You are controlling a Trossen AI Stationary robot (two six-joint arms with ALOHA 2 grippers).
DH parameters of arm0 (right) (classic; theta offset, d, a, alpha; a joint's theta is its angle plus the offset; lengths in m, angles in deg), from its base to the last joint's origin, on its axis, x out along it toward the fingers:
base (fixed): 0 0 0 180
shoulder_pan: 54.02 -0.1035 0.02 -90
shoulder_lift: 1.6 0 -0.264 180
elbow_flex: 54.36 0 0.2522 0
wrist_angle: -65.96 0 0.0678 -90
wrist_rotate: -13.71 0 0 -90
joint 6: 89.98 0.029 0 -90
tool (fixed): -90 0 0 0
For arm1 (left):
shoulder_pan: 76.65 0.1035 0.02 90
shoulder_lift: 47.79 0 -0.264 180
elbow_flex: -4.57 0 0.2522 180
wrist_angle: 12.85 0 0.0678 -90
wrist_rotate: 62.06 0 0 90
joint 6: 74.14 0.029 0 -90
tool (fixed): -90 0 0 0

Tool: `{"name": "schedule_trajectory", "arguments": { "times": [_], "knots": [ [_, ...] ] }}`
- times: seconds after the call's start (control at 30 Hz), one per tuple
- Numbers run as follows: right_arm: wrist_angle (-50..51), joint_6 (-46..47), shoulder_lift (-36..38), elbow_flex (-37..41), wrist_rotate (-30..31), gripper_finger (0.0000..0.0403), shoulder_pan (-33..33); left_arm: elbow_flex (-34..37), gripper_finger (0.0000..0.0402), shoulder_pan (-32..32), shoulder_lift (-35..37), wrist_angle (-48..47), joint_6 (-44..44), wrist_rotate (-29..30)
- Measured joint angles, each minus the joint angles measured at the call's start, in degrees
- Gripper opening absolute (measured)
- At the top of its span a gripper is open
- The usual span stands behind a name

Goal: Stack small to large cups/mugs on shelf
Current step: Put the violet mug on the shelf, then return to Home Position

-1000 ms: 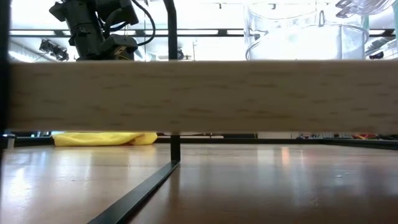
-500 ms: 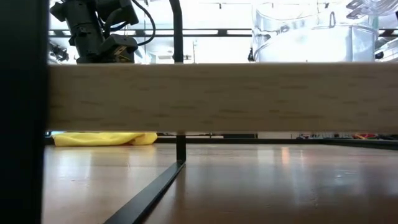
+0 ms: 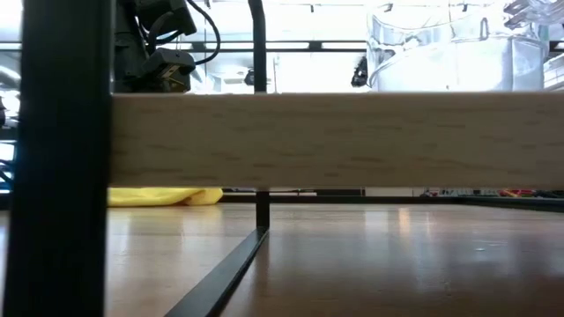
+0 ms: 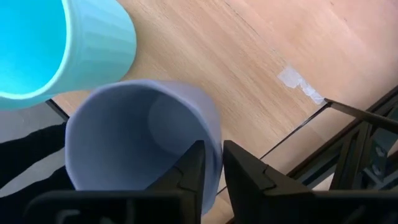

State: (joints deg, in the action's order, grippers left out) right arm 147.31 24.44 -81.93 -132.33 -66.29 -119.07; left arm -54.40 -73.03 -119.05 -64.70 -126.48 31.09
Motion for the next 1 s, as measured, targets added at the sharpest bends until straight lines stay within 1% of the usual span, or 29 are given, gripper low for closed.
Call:
{"name": "schedule_trajectory", "arguments": {
  "times": [0.33,0.5,0.7,0.77,0.87,0.93,1.0],
  "knots": [
    [0.8,1.3,0.0,-2.6,0.0,0.0068,0.0,0.0,0.0021,0.0,0.0,0.0,0.0,0.0],
    [5.2,3.1,0.0,-4.6,0.2,0.0069,0.0,0.0,0.0016,0.0,0.0,0.1,0.0,0.0],
    [12.8,3.1,0.0,-9.4,0.4,0.0069,0.1,0.0,0.0026,0.0,0.0,0.2,0.0,0.0],
    [15.6,3.1,0.0,-11.6,1.7,0.0069,0.4,0.0,0.0028,0.0,0.0,0.3,0.0,0.0],
    [19.8,2.6,0.0,-16.4,5.3,0.0069,0.5,0.0,0.0029,0.0,0.0,1.3,-0.1,0.0],
    [22.4,1.5,0.0,-20.1,9.5,0.0069,0.8,-0.3,0.0027,0.0,0.0,1.7,-1.1,0.0],
    [22.3,-1.1,0.2,-23.7,15.0,0.0069,1.1,-1.1,0.0023,0.0,0.0,1.7,-1.7,0.0]
  ]
}}
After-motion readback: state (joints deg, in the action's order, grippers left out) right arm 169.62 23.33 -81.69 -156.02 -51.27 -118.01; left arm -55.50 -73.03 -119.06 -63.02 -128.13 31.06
